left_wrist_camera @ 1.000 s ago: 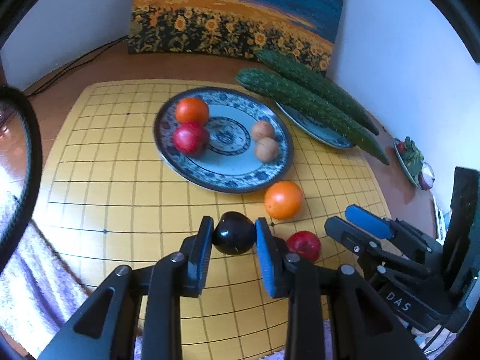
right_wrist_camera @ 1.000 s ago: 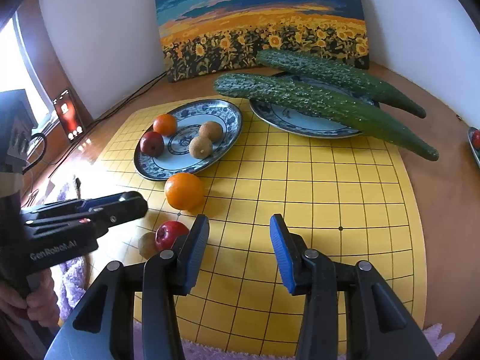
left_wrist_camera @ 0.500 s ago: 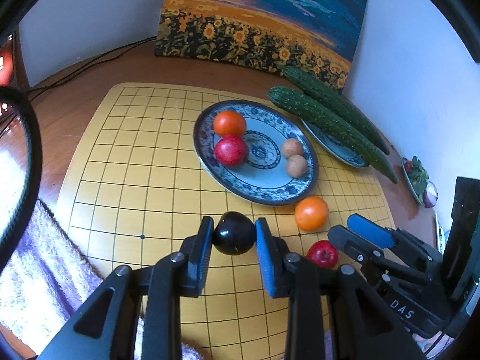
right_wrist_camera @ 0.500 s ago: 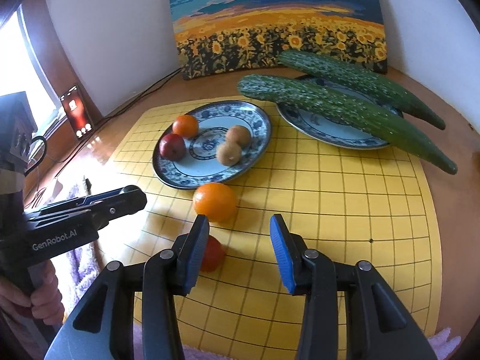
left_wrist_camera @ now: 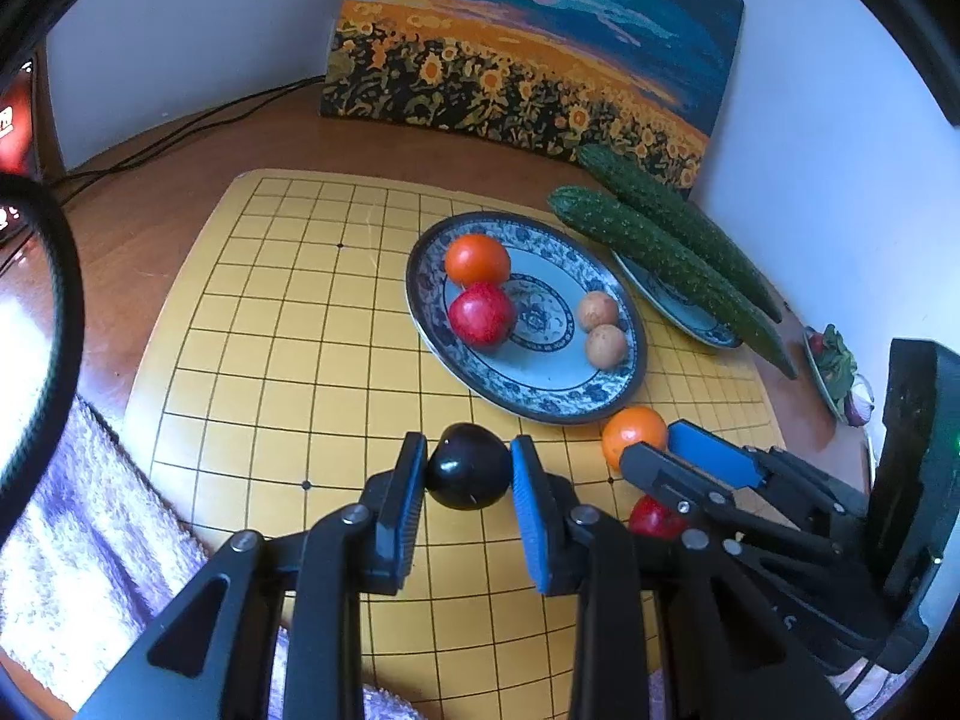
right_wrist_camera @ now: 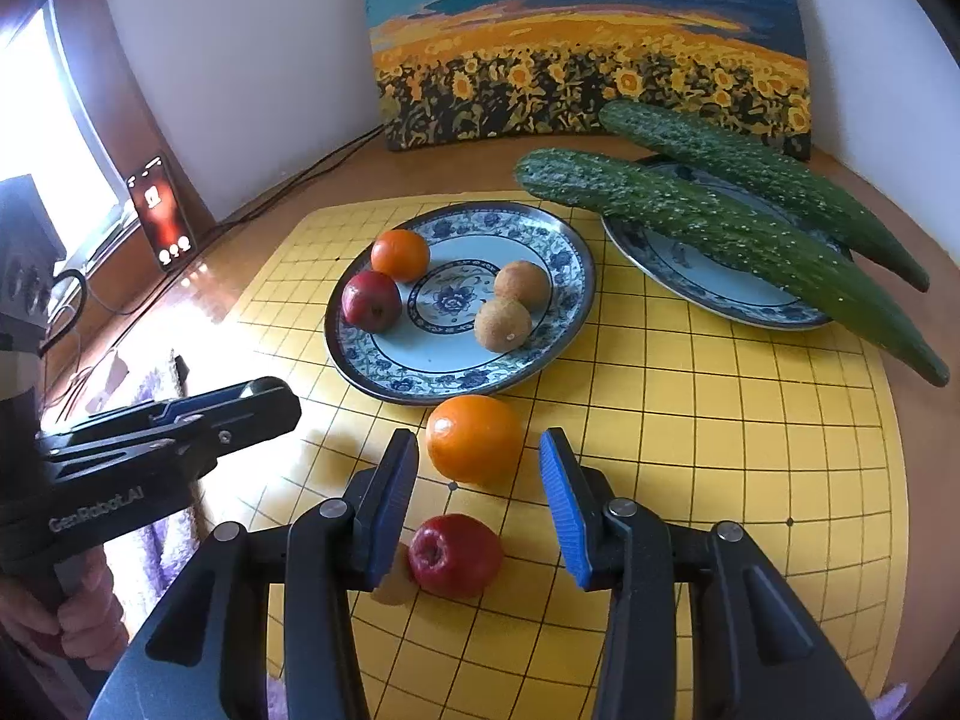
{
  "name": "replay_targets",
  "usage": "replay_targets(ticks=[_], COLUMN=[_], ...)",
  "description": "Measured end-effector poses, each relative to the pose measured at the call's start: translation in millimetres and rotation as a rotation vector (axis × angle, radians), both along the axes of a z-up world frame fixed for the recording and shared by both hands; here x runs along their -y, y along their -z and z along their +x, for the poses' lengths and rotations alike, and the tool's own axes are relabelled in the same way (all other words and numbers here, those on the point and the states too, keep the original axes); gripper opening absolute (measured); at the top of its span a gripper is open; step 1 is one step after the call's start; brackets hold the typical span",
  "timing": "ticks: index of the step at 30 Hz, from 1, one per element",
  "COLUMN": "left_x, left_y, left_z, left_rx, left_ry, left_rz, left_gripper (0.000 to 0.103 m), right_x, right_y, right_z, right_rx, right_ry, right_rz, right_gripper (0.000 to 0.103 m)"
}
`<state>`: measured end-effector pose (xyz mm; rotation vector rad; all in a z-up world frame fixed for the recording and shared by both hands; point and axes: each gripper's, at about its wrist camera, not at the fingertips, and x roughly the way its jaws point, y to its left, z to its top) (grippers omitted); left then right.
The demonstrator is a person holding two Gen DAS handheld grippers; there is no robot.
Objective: Organize fruits
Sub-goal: 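Lift the black plum with the left tool while the right tool reaches toward a small red apple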
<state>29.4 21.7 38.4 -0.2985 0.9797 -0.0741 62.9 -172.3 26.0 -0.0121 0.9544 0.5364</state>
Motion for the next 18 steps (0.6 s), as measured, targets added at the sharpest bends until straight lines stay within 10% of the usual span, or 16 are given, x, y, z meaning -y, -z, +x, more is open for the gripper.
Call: replay_targets(ticks=[18], left_x=[4.9], left_y=[-7.9], left_z=[10.6], left_rx=[0.015], left_ry=[0.020], left_rz=[0.010], left_gripper=[0.030], right_x=[-6.0], right_y=[5.3], right_z=[8.1], right_rx=[-0.027], right_ry=[-0.001], right_rz=[0.015], right_gripper=[0.039])
